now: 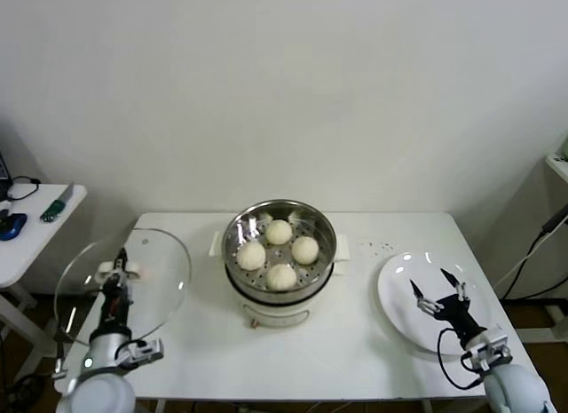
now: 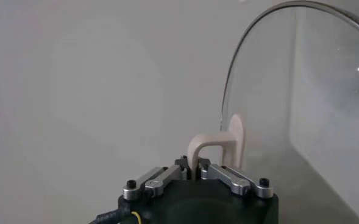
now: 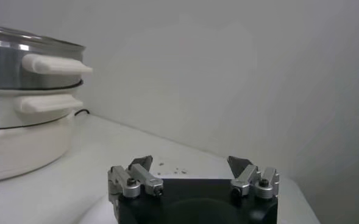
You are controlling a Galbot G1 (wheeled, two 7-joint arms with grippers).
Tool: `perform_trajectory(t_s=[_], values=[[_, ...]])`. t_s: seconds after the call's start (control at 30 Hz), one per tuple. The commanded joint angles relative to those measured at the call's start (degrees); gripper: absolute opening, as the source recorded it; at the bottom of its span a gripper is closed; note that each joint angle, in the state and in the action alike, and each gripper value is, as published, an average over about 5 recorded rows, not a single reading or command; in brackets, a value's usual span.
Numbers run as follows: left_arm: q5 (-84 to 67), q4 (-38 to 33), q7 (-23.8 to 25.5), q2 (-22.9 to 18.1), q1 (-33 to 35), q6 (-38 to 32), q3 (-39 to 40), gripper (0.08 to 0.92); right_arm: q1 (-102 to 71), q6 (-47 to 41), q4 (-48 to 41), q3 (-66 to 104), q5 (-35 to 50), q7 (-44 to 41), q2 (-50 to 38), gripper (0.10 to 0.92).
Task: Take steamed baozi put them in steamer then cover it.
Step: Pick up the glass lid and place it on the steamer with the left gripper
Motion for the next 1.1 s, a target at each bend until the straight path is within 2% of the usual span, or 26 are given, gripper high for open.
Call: perform_trajectory(t_s=[0.03,0.2,0.3,0.5,0.7,0.9,1.1], values=[[-1.4,-10.6,2.2,8.6,-2.2,12.7,7.4,0.158,3.7,-0.8,-0.7,-3.4,-0.9,0.8,-1.1,0.823],[-0.7,-9.7,6.2,13.1,-12.0,16.3,18.6,0.158,4.5,-1.2,-1.1,-4.4,-1.2,1.1,-0.5,0.823],[0.9,-7.7,10.3,12.3,-19.7,17.8,26.2,0.158,4.6,-1.0,-1.8,-4.3,-1.6,1.0,0.6,0.823],[6.9,-2.9,19.4,4.1,-32.6,18.1,36.0,0.158,4.1,0.0,-3.4,-3.2,-2.9,0.5,2.6,0.823],[10.1,2.4,23.8,-2.7,-40.2,18.1,40.7,0.158,3.2,0.6,-4.3,-1.5,-3.1,0.4,2.9,0.823],[13.3,7.8,26.1,-11.2,-43.9,18.1,42.9,0.158,2.2,0.9,-4.3,0.0,-3.1,0.3,2.9,0.823],[16.8,11.7,27.2,-18.7,-42.8,18.1,43.7,0.158,1.5,1.4,-4.0,1.2,-2.9,0.3,2.9,0.823]])
